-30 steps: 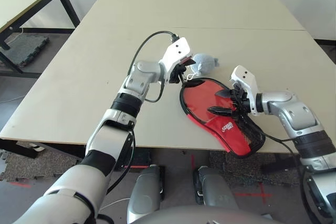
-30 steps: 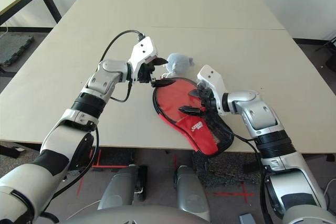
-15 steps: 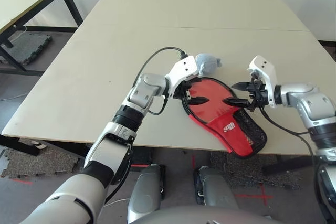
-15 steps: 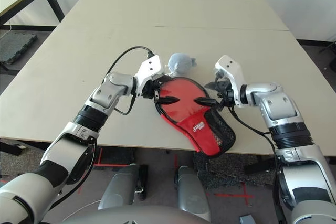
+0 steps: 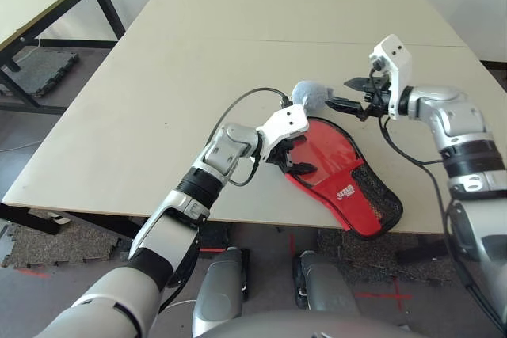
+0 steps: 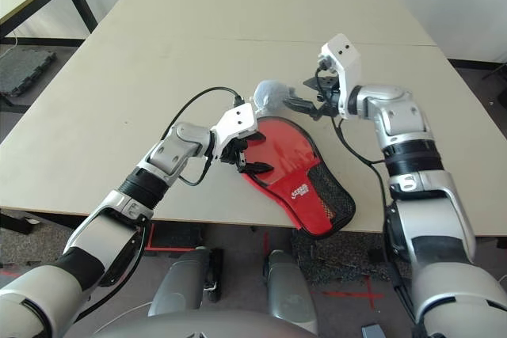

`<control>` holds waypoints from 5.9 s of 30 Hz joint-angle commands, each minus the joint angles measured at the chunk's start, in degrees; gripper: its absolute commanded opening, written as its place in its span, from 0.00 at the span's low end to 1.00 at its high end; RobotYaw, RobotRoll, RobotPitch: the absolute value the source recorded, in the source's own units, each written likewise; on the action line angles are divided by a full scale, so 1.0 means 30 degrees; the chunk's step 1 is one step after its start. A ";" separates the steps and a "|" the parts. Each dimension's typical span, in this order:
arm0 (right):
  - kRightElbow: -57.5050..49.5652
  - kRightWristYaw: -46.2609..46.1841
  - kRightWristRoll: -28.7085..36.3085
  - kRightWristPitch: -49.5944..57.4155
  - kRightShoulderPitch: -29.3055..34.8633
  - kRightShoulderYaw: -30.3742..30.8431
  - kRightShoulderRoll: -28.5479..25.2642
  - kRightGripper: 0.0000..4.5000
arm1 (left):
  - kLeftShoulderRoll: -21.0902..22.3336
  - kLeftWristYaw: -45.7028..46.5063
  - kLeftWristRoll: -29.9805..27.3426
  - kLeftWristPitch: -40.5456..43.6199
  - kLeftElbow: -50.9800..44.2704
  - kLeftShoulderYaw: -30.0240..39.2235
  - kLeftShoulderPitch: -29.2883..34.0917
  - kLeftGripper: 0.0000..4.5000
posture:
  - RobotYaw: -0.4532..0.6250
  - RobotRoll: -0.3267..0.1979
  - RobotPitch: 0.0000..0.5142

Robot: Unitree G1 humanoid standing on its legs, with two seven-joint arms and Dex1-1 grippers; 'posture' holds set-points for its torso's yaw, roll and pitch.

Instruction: Store the ping-pong paddle in its case and zip it.

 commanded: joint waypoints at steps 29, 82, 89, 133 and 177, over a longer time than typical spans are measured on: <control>0.8853 -0.3746 0.0097 -0.2520 -0.2218 -0.3408 0.3687 0.63 | -0.0117 0.0134 0.0130 0.0400 0.0037 -0.0317 0.0533 1.00 | 0.51 0.62 0.20; 0.7430 -0.2776 -0.2538 -0.4023 0.0294 -0.2599 -0.3156 0.00 | -0.0550 0.0911 0.2311 -0.1783 0.2243 -0.2374 0.0247 1.00 | 0.45 0.62 0.21; 0.7281 -0.2265 -0.2830 -0.3899 0.0854 -0.2560 -0.3913 0.00 | -0.0693 0.0785 0.2141 -0.1177 0.2532 -0.2312 0.0110 1.00 | 0.45 0.62 0.21; -0.7927 0.9750 0.0572 0.3495 1.4070 -0.1114 -1.3081 0.00 | -0.0309 -0.0739 0.1664 0.0803 0.2631 -0.1903 0.0018 1.00 | 0.41 0.62 0.33; -0.1087 1.1700 0.2065 0.5506 0.7782 -0.2515 -1.4425 0.99 | 0.5149 -0.1201 -0.1474 0.5998 -0.6265 0.2175 0.2391 1.00 | 0.45 0.62 0.27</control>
